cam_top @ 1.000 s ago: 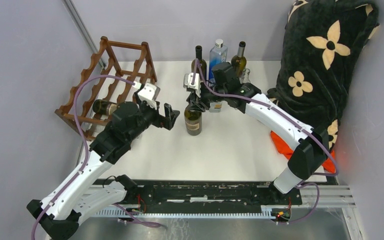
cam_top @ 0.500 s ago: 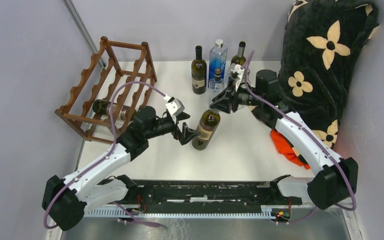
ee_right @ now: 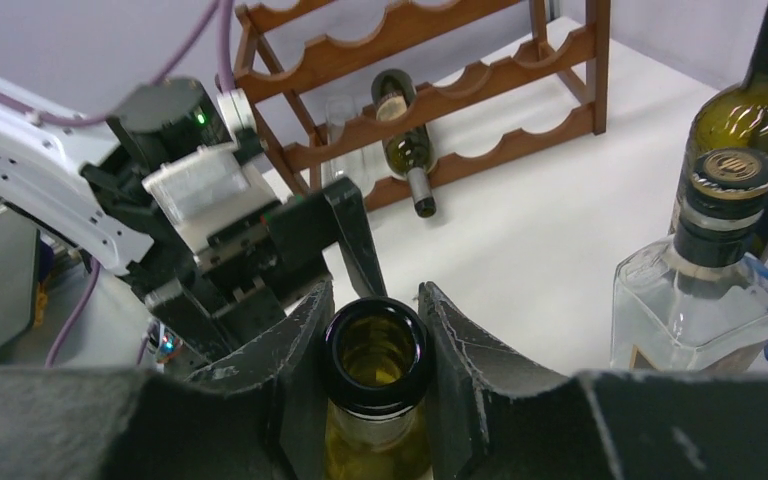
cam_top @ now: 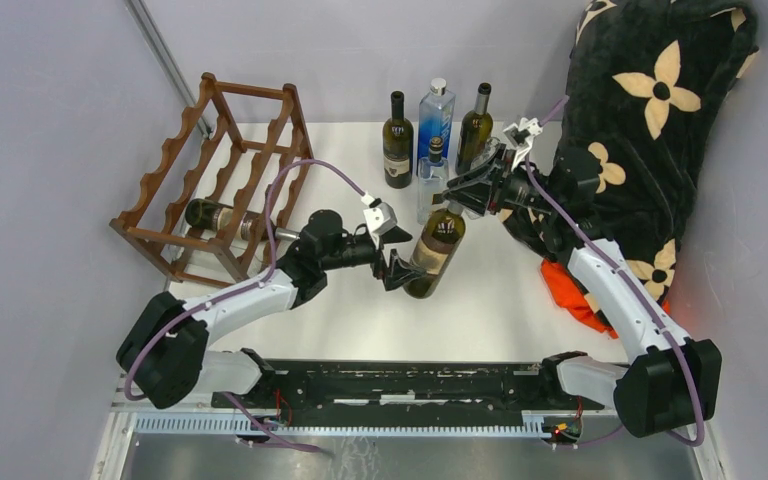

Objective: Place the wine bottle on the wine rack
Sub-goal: Pick up the wine bottle from the center of the board.

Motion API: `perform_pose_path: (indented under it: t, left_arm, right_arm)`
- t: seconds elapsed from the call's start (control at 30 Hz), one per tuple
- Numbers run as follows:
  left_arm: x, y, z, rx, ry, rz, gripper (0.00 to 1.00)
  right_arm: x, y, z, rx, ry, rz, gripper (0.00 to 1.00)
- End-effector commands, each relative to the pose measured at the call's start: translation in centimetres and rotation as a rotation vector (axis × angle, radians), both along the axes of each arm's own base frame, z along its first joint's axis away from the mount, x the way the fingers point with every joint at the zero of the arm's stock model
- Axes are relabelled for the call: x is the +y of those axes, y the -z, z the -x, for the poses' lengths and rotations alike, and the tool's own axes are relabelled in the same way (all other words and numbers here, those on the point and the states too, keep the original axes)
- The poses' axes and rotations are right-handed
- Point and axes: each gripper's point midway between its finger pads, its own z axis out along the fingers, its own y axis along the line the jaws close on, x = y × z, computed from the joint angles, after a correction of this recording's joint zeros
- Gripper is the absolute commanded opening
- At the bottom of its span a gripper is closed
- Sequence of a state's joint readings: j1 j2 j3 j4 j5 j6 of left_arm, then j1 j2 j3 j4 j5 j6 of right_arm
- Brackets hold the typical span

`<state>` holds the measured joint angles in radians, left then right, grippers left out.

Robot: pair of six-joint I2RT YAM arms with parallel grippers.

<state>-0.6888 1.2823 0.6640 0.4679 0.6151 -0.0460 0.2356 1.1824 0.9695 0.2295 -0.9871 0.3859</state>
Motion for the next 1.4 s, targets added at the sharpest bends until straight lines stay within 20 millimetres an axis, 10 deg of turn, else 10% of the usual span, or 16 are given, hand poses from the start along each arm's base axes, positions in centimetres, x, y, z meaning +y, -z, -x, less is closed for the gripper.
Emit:
perform_pose_path:
  t: [0.0,0.27,0.67,1.03,1.37]
  left_arm:
    - [-1.4,-0.4,0.3,-0.041,0.044,0.060,1.00]
    - [-2.7,-0.7,-1.1,-0.044,0.007,0.141,1.00]
    - [-4.4,-1.5,4.3,0.146,0.315,0.272,1.00]
    - [-6.3,0.9,2.3,0.180,0.211,0.280,1.00]
    - [-7.6,-1.8,3.5,0.241,0.333,0.483,1.00]
  right_arm:
    - [-0.5,-5.4,1.7,-0.111,-0.041,-0.123,0.00]
    - [-0.7,-4.1,2.0,-0.065,-0.033,-0.127,0.00]
    - [-0.8,-3.8,1.5,-0.062,-0.027,-0.118,0.00]
    - [-0.7,-4.5,1.1,-0.039,-0.026,-0.158,0.00]
    - [-0.6,-4.2,1.1,-0.023,-0.023,-0.170,0.00]
